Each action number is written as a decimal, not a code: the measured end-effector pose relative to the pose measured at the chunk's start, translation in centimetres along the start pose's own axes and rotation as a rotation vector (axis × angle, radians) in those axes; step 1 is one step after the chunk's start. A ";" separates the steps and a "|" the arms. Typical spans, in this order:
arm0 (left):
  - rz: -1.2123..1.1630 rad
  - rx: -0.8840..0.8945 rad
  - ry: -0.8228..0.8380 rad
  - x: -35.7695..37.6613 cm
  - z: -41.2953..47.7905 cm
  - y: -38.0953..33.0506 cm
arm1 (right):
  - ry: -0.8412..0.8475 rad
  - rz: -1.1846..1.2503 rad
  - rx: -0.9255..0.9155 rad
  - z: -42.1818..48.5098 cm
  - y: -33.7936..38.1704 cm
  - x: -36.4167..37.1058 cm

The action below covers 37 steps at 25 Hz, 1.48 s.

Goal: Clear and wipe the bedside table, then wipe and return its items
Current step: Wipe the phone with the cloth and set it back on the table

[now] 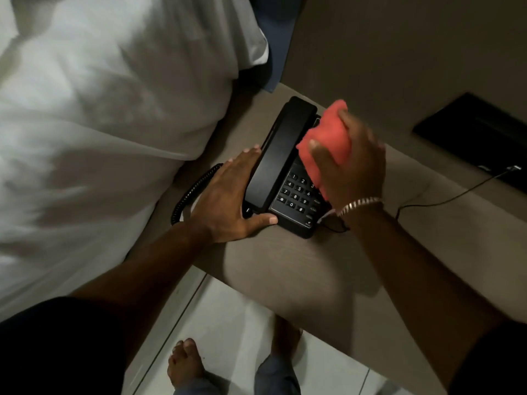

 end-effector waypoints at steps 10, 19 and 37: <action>0.072 0.021 0.066 -0.5 0.2 0.9 | 0.191 -0.353 -0.266 -8.2 -2.9 2.8; 0.015 -0.009 0.094 -0.7 0.5 0.9 | 0.088 -0.250 -0.171 -2.7 -1.4 2.4; -0.074 -0.027 0.007 0.0 0.3 1.7 | -0.081 0.015 -0.001 3.2 6.3 6.0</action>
Point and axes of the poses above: each hand's wrist, its own z-axis towards the middle knuckle, its own x-axis out of the palm, y = z × x, the point moved 1 cm from there along z, towards the middle knuckle, and after that the axes turned 8 degrees about x, right-handed, at the moved point
